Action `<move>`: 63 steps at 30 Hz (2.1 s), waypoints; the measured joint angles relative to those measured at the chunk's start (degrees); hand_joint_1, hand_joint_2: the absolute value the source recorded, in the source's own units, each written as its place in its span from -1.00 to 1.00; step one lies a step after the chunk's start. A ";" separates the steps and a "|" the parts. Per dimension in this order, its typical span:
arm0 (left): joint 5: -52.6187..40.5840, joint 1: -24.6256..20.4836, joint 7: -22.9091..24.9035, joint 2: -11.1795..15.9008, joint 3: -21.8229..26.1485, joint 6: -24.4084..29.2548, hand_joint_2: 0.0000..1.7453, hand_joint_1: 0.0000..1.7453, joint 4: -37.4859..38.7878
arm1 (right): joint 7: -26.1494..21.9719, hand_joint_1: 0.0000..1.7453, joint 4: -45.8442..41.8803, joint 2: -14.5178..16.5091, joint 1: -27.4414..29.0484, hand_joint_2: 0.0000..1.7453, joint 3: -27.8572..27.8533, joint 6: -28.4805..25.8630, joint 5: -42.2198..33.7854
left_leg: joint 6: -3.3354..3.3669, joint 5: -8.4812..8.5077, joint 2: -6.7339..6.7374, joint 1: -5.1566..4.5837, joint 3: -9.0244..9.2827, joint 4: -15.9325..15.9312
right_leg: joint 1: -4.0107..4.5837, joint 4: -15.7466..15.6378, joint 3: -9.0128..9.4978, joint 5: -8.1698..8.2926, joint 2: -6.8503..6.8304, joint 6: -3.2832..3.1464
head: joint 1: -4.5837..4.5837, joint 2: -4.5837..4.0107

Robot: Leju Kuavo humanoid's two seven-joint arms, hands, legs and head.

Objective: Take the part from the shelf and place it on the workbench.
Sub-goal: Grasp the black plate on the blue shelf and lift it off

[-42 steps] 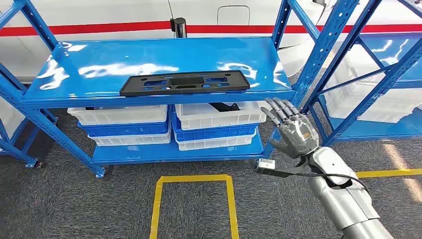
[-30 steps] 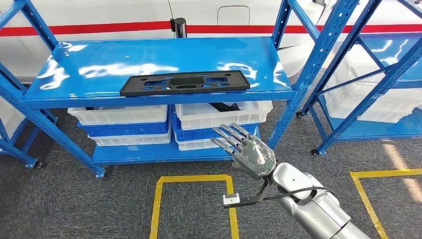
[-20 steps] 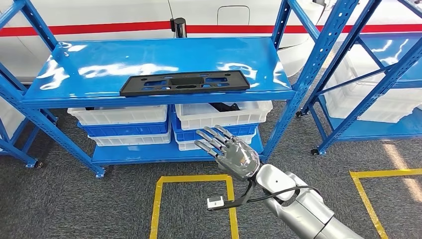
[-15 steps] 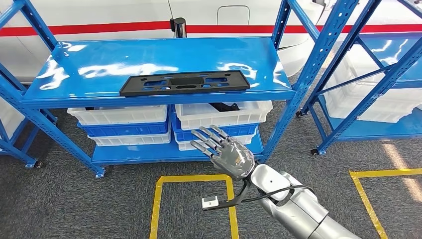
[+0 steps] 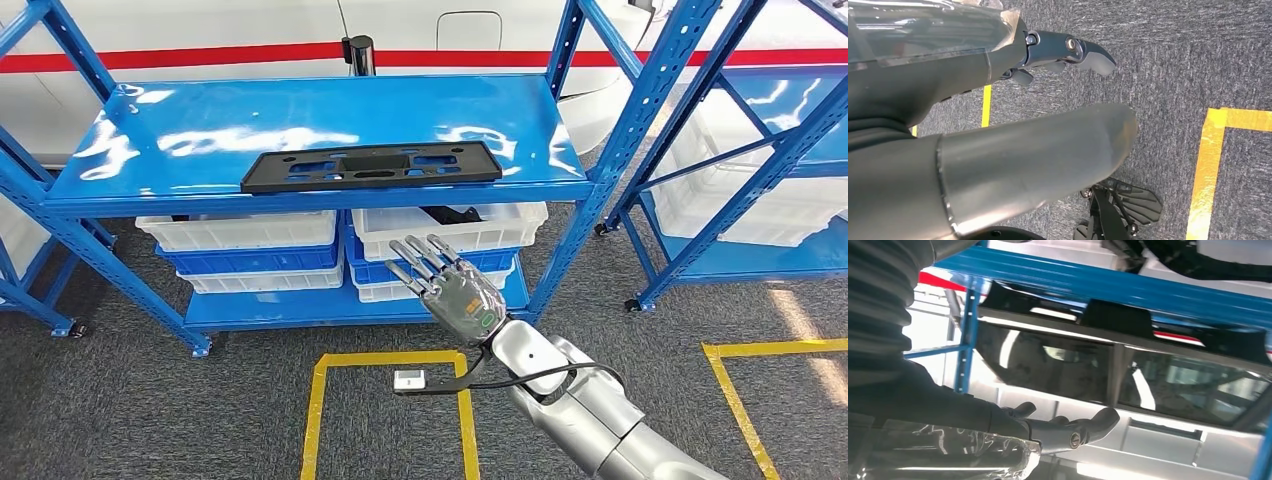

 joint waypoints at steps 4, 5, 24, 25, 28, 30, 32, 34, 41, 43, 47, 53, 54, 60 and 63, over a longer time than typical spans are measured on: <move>-0.31 0.01 0.20 -0.02 0.03 -0.02 -1.00 -1.00 0.00 | 2.12 -1.00 3.02 0.54 -0.27 1.00 -1.80 -0.04 1.80 | 0.00 0.00 0.00 0.00 -0.01 0.00 | 0.00 0.00 0.00 0.00 0.00 0.00 | 0.00 0.00; -0.40 0.01 0.26 -0.02 0.05 -0.02 -1.00 -1.00 0.00 | 2.32 -1.00 3.67 0.60 -0.36 1.00 -2.27 -0.04 2.04 | 0.00 0.00 0.00 0.00 -0.01 0.00 | 0.00 0.00 0.00 0.00 0.00 0.00 | 0.01 0.00; -0.84 0.01 0.64 -0.21 0.15 -0.14 -1.00 -1.00 0.02 | 3.36 -1.00 10.78 2.55 -1.18 1.00 -6.43 -1.37 4.45 | 0.00 0.00 0.01 0.00 -0.01 0.00 | 0.00 0.00 -0.02 0.00 0.00 0.00 | 0.00 0.00; -0.86 0.01 0.66 -0.23 0.16 -0.15 -1.00 -1.00 0.02 | 3.40 -1.00 10.97 2.69 -1.18 1.00 -6.68 -1.43 4.71 | 0.00 0.00 0.01 0.00 -0.01 0.00 | 0.00 0.00 -0.02 0.00 0.00 0.00 | 0.00 0.00; -0.97 0.01 0.68 -0.26 0.28 -0.18 -1.00 -1.00 0.02 | 3.74 -1.00 11.31 2.96 -1.17 1.00 -7.62 -1.60 5.43 | 0.00 0.00 0.01 0.00 -0.01 0.00 | 0.00 0.00 -0.03 0.00 0.00 0.00 | 0.00 0.00; -1.05 0.02 0.43 -0.26 0.40 -0.33 -1.00 -1.00 0.02 | 3.94 -1.00 11.46 3.04 -1.18 1.00 -8.46 -1.74 5.78 | 0.00 0.00 0.01 0.00 -0.02 0.00 | 0.00 0.00 -0.02 0.00 0.00 0.00 | 0.00 0.00; -1.08 0.01 -0.28 -0.23 0.58 -0.86 -1.00 -1.00 0.02 | 3.88 -1.00 11.64 3.08 -1.18 1.00 -9.30 -1.85 5.95 | 0.03 -0.03 -0.01 -0.14 -0.07 0.14 | -0.06 -0.08 -0.03 0.08 0.01 0.12 | -0.01 0.00; -1.11 -0.02 -0.98 -0.21 0.81 -1.27 -1.00 -1.00 0.02 | 3.49 -1.00 11.86 3.09 -1.17 1.00 -10.06 -2.01 6.02 | 0.16 -0.10 -0.01 -0.29 -0.19 0.22 | -0.22 -0.05 -0.06 0.31 0.07 0.38 | -0.02 0.00; -1.47 0.09 -1.53 -0.12 1.27 -0.87 -1.00 -1.00 0.02 | 2.11 -1.00 12.40 3.33 -1.44 1.00 -11.58 -2.56 5.96 | 1.24 -0.99 0.99 0.17 0.53 -0.21 | 0.06 12.37 -7.42 -3.10 -2.05 -0.14 | 0.23 0.00; -1.63 0.19 -1.53 -0.11 1.35 -0.76 -1.00 -1.00 0.02 | 1.81 -1.00 12.69 3.39 -1.11 1.00 -11.62 -2.57 5.91 | 1.11 -1.55 1.45 0.12 1.00 -0.18 | 0.46 18.20 -11.56 -4.32 -2.21 -0.37 | 0.28 0.00; -1.67 0.29 -1.51 -0.16 1.49 -0.70 -1.00 -1.00 0.06 | 1.72 -1.00 13.16 3.41 -0.70 1.00 -11.76 -2.68 5.91 | 0.42 -3.57 1.96 0.06 3.45 -0.16 | 1.15 6.56 -7.93 1.97 -2.82 -0.18 | 0.28 0.00; -1.64 0.07 -1.40 -0.08 1.60 -0.26 -1.00 -1.00 0.22 | 1.51 -1.00 13.49 3.74 -0.89 1.00 -12.49 -2.77 6.02 | -1.72 -2.62 2.41 0.38 1.94 5.65 | 1.15 1.08 -3.20 1.21 -2.77 -4.44 | -0.07 0.00; -1.65 0.04 -1.41 -0.04 1.61 -0.24 -1.00 -1.00 0.24 | 1.47 -1.00 13.51 3.86 -0.92 1.00 -12.51 -2.77 6.03 | -2.15 -1.89 2.28 0.60 -0.43 9.44 | 0.91 0.79 -2.22 0.67 -2.66 -4.81 | -0.14 0.00; -1.64 0.57 -1.40 0.07 1.71 -0.21 -1.00 -1.00 0.30 | 1.36 -1.00 13.89 4.20 -0.52 1.00 -12.51 -2.77 6.06 | -4.75 -9.14 2.08 2.88 -11.73 14.71 | 0.46 0.35 4.53 -4.61 -1.91 -4.68 | -0.24 0.00; -1.64 1.03 -1.41 0.09 1.78 -0.22 -1.00 -1.00 0.56 | 1.36 -1.00 14.23 4.25 -0.24 1.00 -12.50 -2.80 6.02 | -4.81 2.68 2.21 3.21 -11.91 4.68 | 0.35 0.27 7.72 -7.85 -1.62 -3.80 | -0.38 -0.01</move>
